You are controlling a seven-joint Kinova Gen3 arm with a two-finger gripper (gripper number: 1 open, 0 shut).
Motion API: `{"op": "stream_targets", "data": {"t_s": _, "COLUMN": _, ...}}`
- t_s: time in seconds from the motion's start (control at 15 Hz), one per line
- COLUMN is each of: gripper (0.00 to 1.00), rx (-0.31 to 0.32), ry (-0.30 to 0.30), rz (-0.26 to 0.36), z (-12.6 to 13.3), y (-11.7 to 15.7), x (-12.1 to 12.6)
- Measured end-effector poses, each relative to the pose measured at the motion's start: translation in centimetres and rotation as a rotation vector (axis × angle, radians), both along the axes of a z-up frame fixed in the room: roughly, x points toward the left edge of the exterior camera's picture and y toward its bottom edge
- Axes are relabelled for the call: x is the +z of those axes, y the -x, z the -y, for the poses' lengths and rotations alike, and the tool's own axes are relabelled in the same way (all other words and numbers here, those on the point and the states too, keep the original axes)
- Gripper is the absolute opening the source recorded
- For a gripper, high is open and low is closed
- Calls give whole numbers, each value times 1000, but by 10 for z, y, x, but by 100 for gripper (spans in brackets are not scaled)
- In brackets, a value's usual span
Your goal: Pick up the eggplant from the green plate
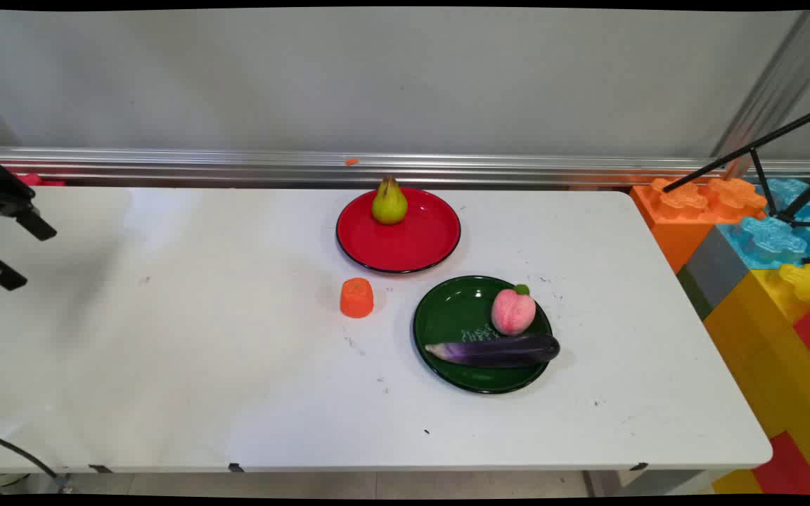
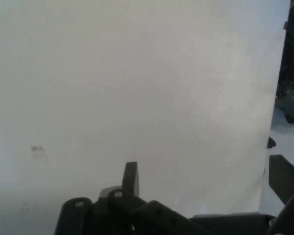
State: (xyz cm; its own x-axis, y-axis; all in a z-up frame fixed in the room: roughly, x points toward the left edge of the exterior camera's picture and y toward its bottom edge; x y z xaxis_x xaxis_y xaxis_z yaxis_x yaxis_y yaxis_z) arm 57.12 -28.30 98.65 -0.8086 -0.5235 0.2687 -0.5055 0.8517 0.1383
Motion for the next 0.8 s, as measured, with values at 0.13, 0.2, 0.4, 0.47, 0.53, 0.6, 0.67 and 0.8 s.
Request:
{"op": "stream_targets", "data": {"t_s": 0.13, "gripper": 100, "rx": -5, "ry": 8, "rz": -24, "z": -1, "y": 3, "x": -4}}
{"op": "stream_targets", "data": {"t_s": 0.2, "gripper": 100, "rx": -6, "ry": 14, "rz": -40, "z": 0, "y": 6, "x": -7}}
{"op": "stream_targets", "data": {"t_s": 0.4, "gripper": 100, "rx": -6, "ry": 40, "rz": -119, "z": 5, "y": 28, "x": -15}}
{"op": "stream_targets", "data": {"t_s": 0.47, "gripper": 100, "rx": -8, "ry": 49, "rz": -150, "z": 8, "y": 39, "x": -18}}
{"op": "stream_targets", "data": {"t_s": 0.53, "gripper": 100, "rx": -6, "ry": 54, "rz": -178, "z": 11, "y": 50, "x": -22}}
{"op": "stream_targets", "data": {"t_s": 0.6, "gripper": 100, "rx": 0, "ry": 54, "rz": -214, "z": 15, "y": 65, "x": -29}}
{"op": "stream_targets", "data": {"t_s": 0.67, "gripper": 100, "rx": 11, "ry": 52, "rz": -240, "z": 19, "y": 75, "x": -36}}
{"op": "stream_targets", "data": {"t_s": 0.8, "gripper": 100, "rx": 22, "ry": 52, "rz": -301, "z": 28, "y": 99, "x": -53}}
